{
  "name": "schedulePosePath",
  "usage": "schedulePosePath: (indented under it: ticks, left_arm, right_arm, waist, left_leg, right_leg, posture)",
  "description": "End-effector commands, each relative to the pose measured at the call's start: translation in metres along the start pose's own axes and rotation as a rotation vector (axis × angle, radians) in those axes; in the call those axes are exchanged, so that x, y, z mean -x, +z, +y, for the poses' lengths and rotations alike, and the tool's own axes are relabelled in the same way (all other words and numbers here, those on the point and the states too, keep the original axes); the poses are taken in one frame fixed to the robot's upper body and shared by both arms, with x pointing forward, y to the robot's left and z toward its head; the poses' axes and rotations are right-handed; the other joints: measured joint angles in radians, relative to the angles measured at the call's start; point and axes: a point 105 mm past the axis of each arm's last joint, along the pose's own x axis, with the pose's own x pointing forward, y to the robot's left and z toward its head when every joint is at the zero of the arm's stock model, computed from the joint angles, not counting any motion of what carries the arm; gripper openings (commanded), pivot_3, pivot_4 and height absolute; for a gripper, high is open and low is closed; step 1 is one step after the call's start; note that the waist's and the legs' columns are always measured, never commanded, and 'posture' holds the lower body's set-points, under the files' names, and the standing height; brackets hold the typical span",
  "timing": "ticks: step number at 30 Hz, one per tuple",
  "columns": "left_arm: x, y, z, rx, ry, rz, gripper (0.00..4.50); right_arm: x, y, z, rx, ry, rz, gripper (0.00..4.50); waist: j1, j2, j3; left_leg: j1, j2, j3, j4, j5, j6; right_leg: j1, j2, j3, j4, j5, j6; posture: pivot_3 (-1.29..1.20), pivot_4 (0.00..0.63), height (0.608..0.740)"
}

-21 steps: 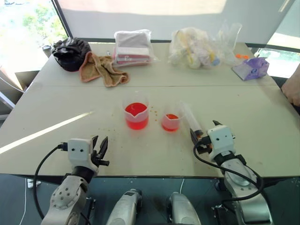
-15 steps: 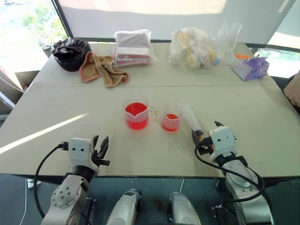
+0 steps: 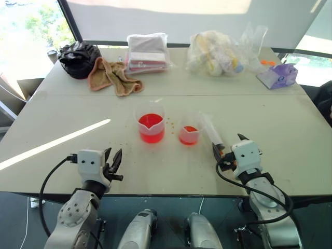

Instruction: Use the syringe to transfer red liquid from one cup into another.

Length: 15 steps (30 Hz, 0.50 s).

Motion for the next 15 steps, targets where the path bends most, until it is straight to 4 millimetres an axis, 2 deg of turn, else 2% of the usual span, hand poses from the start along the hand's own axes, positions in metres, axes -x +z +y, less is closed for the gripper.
schedulePosePath:
  ticks: [1,11,15]
  left_arm:
    - [0.003,0.011,-0.001,-0.013,-0.003,-0.044,1.75]
    - [0.001,0.008,-0.001,-0.032,-0.031,-0.049,1.75]
    - [-0.002,0.016,-0.008,-0.031,-0.147,-0.08,1.75]
  right_arm:
    - [0.002,0.008,-0.004,0.001,-0.021,-0.043,4.45]
    - [0.002,0.012,-0.006,0.019,-0.019,-0.072,4.45]
    - [-0.001,0.019,-0.014,0.051,-0.012,-0.11,4.45]
  waist:
    - [0.0,0.0,0.0]
    - [0.0,0.0,0.0]
    - [0.001,0.0,0.0]
  left_leg:
    - [0.0,0.0,0.0,0.0,0.0,0.0]
    - [0.0,0.0,0.0,0.0,0.0,0.0]
    - [0.0,0.0,0.0,0.0,-0.001,-0.002]
  right_leg:
    - [0.0,0.0,0.0,0.0,0.0,0.0]
    - [0.0,0.0,0.0,0.0,0.0,0.0]
    - [0.0,0.0,0.0,0.0,0.0,0.0]
  posture:
    - [0.0,0.15,0.736]
    - [0.0,0.15,0.736]
    - [0.0,0.15,0.736]
